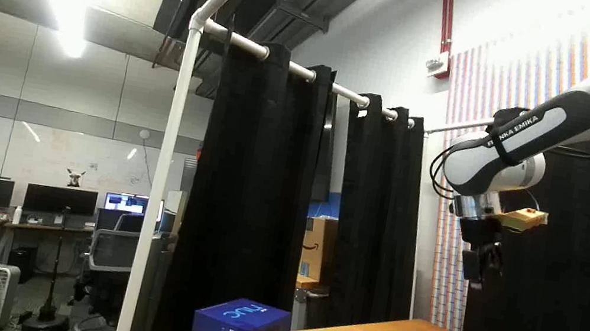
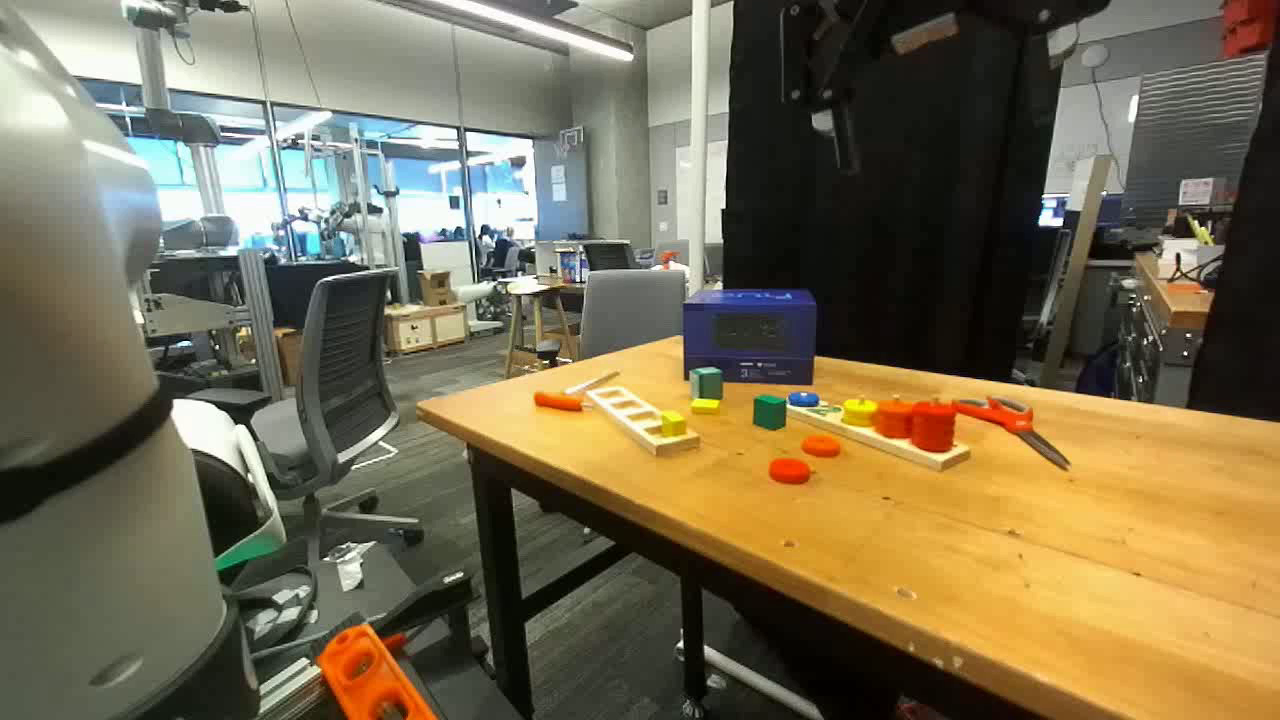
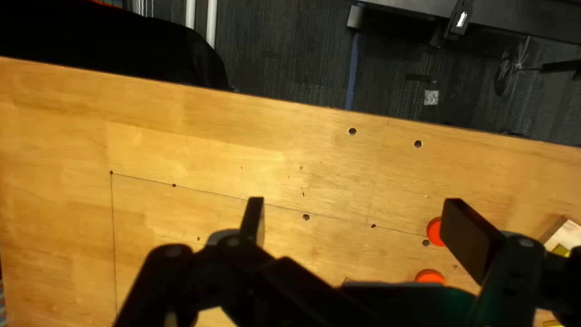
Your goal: Remove one orange ring from the right side of the wooden board
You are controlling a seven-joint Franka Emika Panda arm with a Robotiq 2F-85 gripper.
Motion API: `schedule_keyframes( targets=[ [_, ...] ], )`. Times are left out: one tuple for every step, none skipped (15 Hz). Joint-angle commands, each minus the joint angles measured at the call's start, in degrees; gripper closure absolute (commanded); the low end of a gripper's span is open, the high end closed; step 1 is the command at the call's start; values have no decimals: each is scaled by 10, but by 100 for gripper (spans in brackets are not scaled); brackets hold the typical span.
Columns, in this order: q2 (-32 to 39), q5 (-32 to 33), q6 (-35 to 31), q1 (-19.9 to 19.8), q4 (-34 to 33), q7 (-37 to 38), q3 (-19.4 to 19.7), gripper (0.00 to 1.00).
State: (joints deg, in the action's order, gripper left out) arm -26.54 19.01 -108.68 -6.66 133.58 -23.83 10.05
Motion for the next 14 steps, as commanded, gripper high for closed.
schedule_keyframes(
  targets=[
    [0,1,2,4,-3,1,3,0],
    [-1,1,2,4,-6,1,3,0],
    [-2,1,2,4,-8,1,3,0],
    [-2,1,2,4,-9,1,3,0],
    [-2,1,2,4,-9,1,3,0],
    [-2,1,2,4,-9,1,3,0],
    [-2,1,2,4,-9,1,3,0],
    [-2,1,2,4,-9,1,3,0],
    [-2,1,2,4,-9,1,3,0],
    [-1,-1,0,5,-9,0,3,0],
    [3,-8,8,6,-14,4,1,0],
    [8,-14,18,7,-21,17,-3,0],
    [14,-23,25,8,-27,37,-8,0],
    [19,-37,31,11,-32,54,-12,0]
  ],
)
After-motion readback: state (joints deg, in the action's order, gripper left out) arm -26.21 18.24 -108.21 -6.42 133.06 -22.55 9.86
